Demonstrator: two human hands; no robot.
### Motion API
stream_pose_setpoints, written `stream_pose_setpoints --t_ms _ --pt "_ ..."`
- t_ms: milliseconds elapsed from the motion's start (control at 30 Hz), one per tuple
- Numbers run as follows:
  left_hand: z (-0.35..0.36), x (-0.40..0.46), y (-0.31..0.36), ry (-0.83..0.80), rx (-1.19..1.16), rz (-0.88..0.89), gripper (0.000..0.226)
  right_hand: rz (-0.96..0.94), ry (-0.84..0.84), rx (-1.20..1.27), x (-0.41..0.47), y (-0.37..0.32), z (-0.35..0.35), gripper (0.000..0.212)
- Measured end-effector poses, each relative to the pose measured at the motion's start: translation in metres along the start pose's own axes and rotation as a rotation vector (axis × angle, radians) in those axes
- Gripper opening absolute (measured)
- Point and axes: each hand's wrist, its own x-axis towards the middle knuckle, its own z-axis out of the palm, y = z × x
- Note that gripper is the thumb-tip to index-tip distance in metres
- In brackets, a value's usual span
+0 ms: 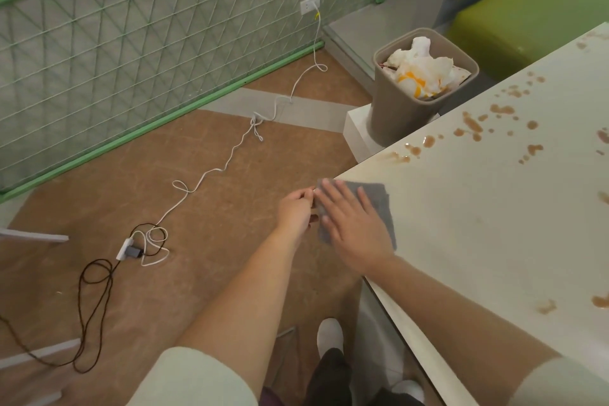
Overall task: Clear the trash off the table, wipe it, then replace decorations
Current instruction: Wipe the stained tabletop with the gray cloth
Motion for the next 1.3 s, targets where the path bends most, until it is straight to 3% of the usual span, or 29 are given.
stream_pose_setpoints --t_ms 100,233,300,433,533,667,733,800,867,933,1067,1167,1233,1300 --pt "0.004 0.007 0.001 0.049 0.144 0.099 0.024 -0.079 -0.054 0.017 -0.014 0.023 -0.011 0.052" --pt "0.002 0.009 0.001 0.083 0.320 0.215 0.029 0.196 -0.009 -0.042 0.007 0.072 -0.023 0.058" --pt "0.000 0.012 0.004 0.075 0.370 0.244 0.031 0.292 0.052 -0.051 0.010 0.055 -0.018 0.059" --pt "0.001 0.015 0.013 0.046 0.424 0.229 0.034 0.070 -0.005 -0.043 -0.039 -0.002 0.000 0.055" --pt "0.001 0.018 0.017 0.025 0.451 0.214 0.034 0.018 -0.050 -0.037 -0.058 0.023 -0.013 0.057" --pt "0.001 0.016 0.016 0.048 0.484 0.222 0.041 0.298 -0.007 -0.022 -0.034 0.078 -0.029 0.061" --pt "0.006 0.015 0.014 0.069 0.485 0.263 0.047 0.400 0.056 -0.007 -0.019 0.068 -0.026 0.060" --pt "0.011 0.016 0.008 0.075 0.488 0.316 0.050 0.307 0.058 -0.002 -0.024 0.038 -0.016 0.059" --pt "0.012 0.020 0.004 0.095 0.487 0.354 0.050 0.082 -0.010 -0.050 -0.042 0.020 -0.006 0.055" --pt "0.013 0.021 0.003 0.105 0.489 0.363 0.048 -0.016 -0.052 -0.042 -0.045 0.041 -0.014 0.053" --pt "0.014 0.012 0.006 0.117 0.528 0.335 0.054 0.258 -0.001 -0.021 -0.026 0.107 -0.033 0.061" --pt "0.013 0.009 0.007 0.135 0.594 0.328 0.057 0.423 0.094 -0.017 -0.013 0.103 -0.033 0.064" --pt "0.013 0.009 0.010 0.137 0.602 0.323 0.055 0.371 0.115 0.004 -0.013 0.075 -0.023 0.061" --pt "0.014 0.011 0.011 0.155 0.636 0.337 0.048 0.183 0.073 0.001 -0.020 0.047 -0.013 0.055"
